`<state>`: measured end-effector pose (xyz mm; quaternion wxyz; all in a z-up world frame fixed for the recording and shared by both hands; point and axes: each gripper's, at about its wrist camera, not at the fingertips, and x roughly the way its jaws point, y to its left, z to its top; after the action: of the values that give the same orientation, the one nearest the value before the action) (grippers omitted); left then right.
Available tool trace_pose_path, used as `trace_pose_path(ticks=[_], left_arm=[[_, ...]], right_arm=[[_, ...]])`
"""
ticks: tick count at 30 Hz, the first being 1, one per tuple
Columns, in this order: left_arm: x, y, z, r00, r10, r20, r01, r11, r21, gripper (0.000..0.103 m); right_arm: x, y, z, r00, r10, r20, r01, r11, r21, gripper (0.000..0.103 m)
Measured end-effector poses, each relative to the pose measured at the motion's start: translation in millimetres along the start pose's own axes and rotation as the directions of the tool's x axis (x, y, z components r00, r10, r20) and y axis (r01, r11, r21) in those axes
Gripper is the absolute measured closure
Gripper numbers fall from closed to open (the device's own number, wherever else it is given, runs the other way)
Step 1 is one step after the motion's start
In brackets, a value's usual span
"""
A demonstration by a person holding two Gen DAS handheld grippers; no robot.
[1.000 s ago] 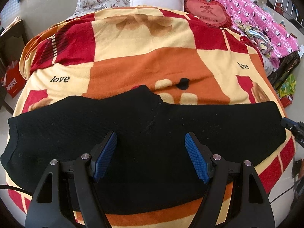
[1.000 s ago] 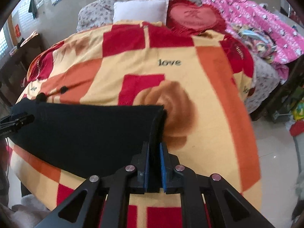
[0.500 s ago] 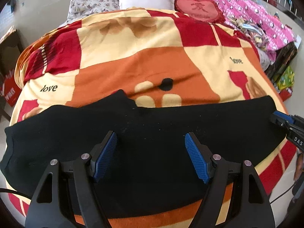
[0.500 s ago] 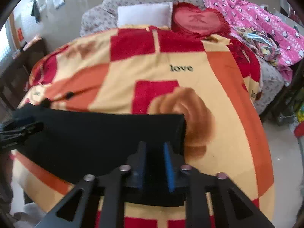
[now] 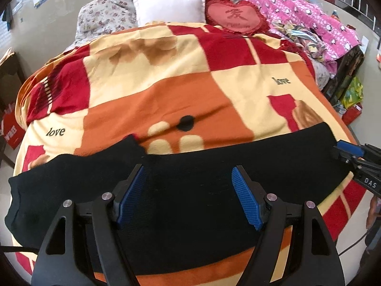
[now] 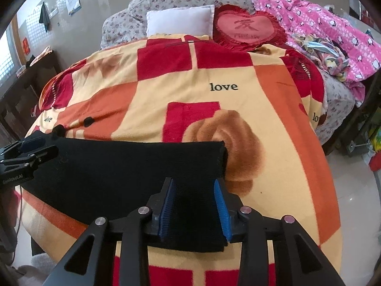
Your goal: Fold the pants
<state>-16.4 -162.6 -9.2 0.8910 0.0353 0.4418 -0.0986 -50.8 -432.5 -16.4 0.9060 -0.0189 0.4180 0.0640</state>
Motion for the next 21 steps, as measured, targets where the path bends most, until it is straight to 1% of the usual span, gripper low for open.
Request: trace_pose_path(ticks=[3,4,6,9,13,16,21], left_arm=[[0.4,-8.4,0.9,1.0,-0.024,-0.003,0.024,1.0,0.01,0.028],[1.3,-11.1,0.8,0.999,-0.032,-0.007,0.032,0.999,0.013,0.028],[5.1,-18.5,0.6,0.998,-0.059,-0.021,0.059,0.998,0.018,0.028],[12.1,-28.5,1.1,0.995,-0.087,-0.046,0.088,0.996,0.027,0.028],[15.7,-38.2,3.2,0.994,-0.098,-0.052,0.101,0.994,0.045,0.028],[17.7,-38.6,3.3,0.992,-0.109,-0.065,0.112,0.993,0.044,0.028],[12.2,-27.1,5.1,0.995,-0.089,-0.052,0.091,0.995,0.03,0.028]], right_arm=[[-1.4,-2.9,-2.7,1.0,-0.006,-0.003,0.006,1.0,0.006,0.067],[-1.9,-3.6,-3.8,1.0,-0.012,-0.001,0.012,1.0,0.006,0.061],[-1.6,-4.9,-5.4,1.0,-0.014,-0.005,0.014,1.0,0.008,0.057],[0.8,-7.5,-9.3,1.0,-0.012,-0.018,0.012,1.0,0.014,0.057],[2.6,-13.8,-14.1,1.0,0.004,-0.026,-0.003,0.999,0.039,0.057],[4.7,-14.1,-15.3,0.999,0.0,-0.034,0.001,0.999,0.037,0.057],[-0.3,-10.1,-9.4,1.0,0.005,-0.017,-0.005,1.0,0.024,0.057]])
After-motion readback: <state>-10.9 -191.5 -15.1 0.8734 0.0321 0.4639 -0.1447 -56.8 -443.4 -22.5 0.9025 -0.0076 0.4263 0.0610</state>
